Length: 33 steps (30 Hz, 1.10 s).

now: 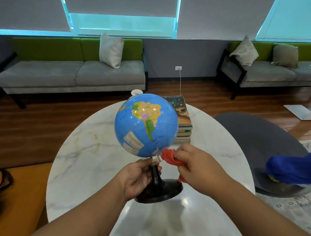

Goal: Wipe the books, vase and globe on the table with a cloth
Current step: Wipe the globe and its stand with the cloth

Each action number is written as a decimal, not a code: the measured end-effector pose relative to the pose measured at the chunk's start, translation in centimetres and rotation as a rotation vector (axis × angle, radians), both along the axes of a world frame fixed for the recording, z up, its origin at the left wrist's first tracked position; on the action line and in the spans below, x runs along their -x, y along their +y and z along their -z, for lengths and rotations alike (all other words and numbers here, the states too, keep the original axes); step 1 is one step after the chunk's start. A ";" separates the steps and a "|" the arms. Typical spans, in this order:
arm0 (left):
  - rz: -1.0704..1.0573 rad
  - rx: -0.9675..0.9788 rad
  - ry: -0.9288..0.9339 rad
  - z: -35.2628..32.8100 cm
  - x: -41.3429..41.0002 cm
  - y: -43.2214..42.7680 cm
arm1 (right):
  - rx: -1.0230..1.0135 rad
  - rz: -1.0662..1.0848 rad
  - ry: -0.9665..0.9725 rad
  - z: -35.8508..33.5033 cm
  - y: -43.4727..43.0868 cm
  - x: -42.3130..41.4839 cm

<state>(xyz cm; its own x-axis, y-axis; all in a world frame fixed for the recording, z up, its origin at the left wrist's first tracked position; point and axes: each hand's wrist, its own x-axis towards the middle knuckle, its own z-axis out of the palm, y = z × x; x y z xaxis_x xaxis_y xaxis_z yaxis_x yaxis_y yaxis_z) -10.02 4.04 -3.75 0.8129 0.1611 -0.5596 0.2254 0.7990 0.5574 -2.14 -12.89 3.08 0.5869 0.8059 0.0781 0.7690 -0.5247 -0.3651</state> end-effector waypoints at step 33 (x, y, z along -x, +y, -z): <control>-0.143 -0.161 -0.135 -1.0 -0.9 -1.2 | 0.147 -0.224 0.063 3.1 -0.6 3.6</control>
<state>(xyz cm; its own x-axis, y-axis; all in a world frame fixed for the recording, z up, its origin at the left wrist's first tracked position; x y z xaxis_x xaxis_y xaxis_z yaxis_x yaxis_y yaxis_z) -9.11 2.80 -2.71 0.8412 0.3580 -0.4052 0.0314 0.7158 0.6976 -5.75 -13.49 -0.05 0.3925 0.9162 -0.0803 0.8503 -0.3947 -0.3481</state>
